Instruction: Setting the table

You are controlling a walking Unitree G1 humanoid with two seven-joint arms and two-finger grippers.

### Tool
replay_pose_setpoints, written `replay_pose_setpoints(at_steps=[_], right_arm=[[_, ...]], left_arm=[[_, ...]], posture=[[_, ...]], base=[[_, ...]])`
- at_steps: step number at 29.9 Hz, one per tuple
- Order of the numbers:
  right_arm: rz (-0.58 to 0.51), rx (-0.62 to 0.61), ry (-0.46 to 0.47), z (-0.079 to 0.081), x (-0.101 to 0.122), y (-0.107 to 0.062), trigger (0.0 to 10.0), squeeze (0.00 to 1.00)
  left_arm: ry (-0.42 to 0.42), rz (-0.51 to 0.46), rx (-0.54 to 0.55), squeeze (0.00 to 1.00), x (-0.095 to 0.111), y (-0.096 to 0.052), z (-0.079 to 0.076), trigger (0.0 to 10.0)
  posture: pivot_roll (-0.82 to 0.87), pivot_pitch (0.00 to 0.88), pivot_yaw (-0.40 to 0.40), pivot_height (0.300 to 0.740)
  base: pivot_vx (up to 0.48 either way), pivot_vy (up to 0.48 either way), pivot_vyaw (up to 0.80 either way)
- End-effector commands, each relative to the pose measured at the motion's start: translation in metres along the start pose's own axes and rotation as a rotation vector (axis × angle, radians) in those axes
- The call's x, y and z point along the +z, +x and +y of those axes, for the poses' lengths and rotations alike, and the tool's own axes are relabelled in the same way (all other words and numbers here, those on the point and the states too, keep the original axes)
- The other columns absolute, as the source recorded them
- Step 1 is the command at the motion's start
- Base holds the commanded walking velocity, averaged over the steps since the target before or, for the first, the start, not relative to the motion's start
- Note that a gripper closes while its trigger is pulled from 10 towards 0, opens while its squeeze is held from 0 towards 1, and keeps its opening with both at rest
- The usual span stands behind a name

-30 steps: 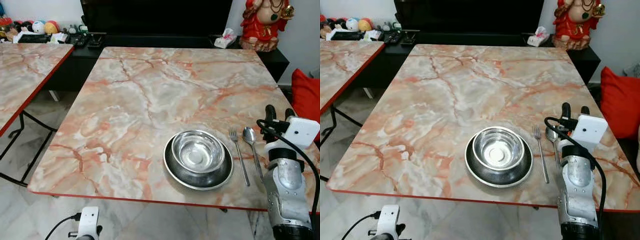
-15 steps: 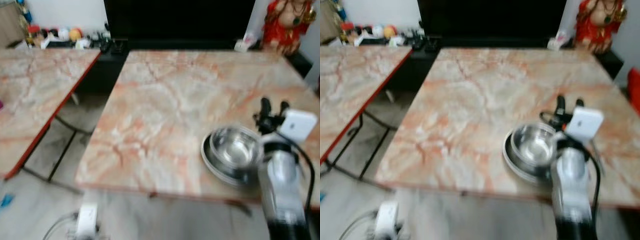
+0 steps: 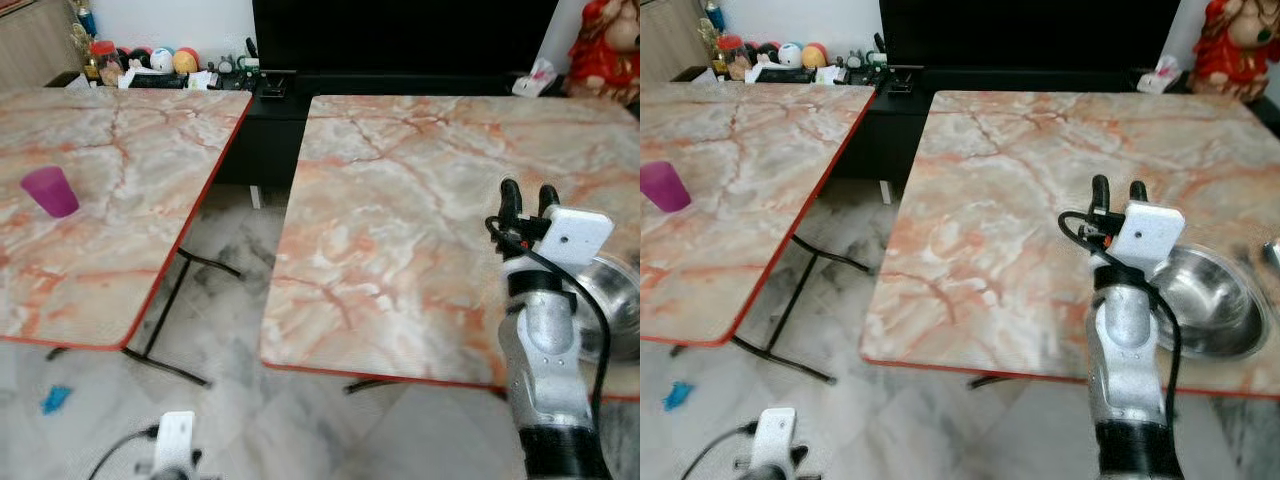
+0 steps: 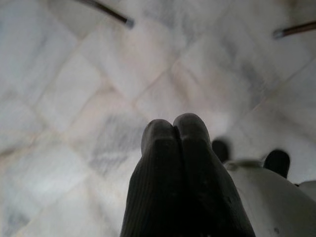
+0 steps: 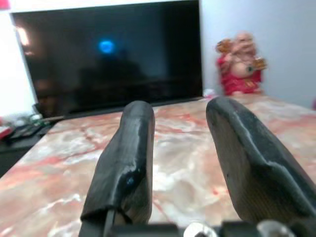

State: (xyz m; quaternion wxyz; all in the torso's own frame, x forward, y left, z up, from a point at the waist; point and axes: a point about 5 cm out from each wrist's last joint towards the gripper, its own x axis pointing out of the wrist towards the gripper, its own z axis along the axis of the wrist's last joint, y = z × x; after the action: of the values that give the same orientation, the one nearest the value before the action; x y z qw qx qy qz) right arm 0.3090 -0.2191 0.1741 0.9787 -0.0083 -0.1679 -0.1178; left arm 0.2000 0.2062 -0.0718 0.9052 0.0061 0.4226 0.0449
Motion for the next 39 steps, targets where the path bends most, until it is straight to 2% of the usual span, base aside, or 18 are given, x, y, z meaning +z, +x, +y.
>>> replay_pose_setpoints(at_steps=[1,26,39], right_arm=[[-0.031,0.009,0.009,0.003,0.008,0.003,10.0,0.0],[0.01,0.06,0.025,0.017,-0.003,-0.001,10.0,0.0],[0.035,0.062,0.015,0.016,-0.01,-0.002,10.0,0.0]], left_arm=[[0.005,0.009,0.016,0.0,0.0,0.0,0.006,10.0],[0.003,0.014,0.022,0.0,-0.002,-0.001,0.01,10.0],[0.013,0.018,0.011,0.0,-0.004,-0.001,0.007,10.0]], posture=[[0.04,0.048,0.008,0.74],[0.05,0.058,0.008,0.74],[0.05,0.047,0.003,0.74]], base=[[0.0,0.48,0.0],[0.0,0.472,0.0],[0.0,0.0,0.0]])
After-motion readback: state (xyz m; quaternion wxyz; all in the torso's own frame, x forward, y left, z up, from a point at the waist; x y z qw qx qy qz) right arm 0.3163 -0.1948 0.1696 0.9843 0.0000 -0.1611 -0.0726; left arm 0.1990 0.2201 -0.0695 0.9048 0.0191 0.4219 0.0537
